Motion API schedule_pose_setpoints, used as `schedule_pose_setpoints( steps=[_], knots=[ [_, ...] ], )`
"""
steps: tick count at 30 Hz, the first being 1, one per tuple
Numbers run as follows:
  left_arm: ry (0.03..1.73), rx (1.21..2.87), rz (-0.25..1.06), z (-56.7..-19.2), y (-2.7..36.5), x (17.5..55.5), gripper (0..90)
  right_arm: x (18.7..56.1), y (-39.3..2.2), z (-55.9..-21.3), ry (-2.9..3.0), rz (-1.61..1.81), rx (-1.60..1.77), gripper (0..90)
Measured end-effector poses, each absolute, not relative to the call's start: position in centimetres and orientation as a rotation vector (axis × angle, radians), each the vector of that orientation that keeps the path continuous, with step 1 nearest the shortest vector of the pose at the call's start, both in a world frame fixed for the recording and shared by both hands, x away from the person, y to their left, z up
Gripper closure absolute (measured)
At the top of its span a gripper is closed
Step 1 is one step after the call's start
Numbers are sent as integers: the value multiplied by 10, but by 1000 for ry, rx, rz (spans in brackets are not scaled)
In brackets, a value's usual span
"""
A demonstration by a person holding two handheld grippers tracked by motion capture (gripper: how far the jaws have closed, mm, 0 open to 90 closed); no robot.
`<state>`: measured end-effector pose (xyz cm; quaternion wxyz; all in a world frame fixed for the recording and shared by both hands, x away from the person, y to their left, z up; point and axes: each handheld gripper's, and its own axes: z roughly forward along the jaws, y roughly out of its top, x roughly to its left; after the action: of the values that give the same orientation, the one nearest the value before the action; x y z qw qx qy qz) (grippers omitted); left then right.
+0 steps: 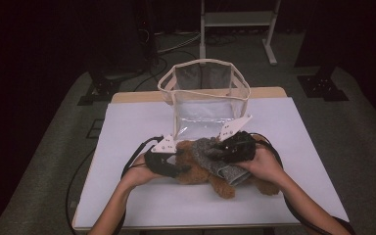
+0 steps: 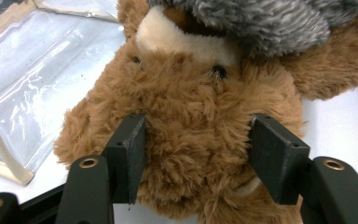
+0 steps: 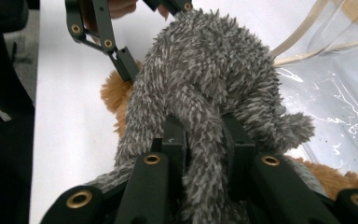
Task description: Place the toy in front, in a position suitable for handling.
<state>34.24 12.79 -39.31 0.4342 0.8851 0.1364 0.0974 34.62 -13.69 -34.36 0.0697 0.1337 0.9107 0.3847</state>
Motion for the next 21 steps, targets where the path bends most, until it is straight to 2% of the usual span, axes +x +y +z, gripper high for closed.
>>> schedule_pose_setpoints(
  steps=[4, 9, 15, 21],
  knots=[
    [346, 2190, 253, -393, 132, 342, 354, 351, -146, -353, 2733, 1094, 440, 742],
    [356, 2197, 251, -395, 130, 344, 403, 351, -150, -352, 2730, 1139, 465, 743],
    [384, 2188, 262, -394, 129, 348, 403, 340, -134, -349, 2723, 1129, 345, 741],
    [382, 2189, 250, -398, 135, 342, 399, 345, -155, -357, 2742, 1116, 422, 743]
  ],
)
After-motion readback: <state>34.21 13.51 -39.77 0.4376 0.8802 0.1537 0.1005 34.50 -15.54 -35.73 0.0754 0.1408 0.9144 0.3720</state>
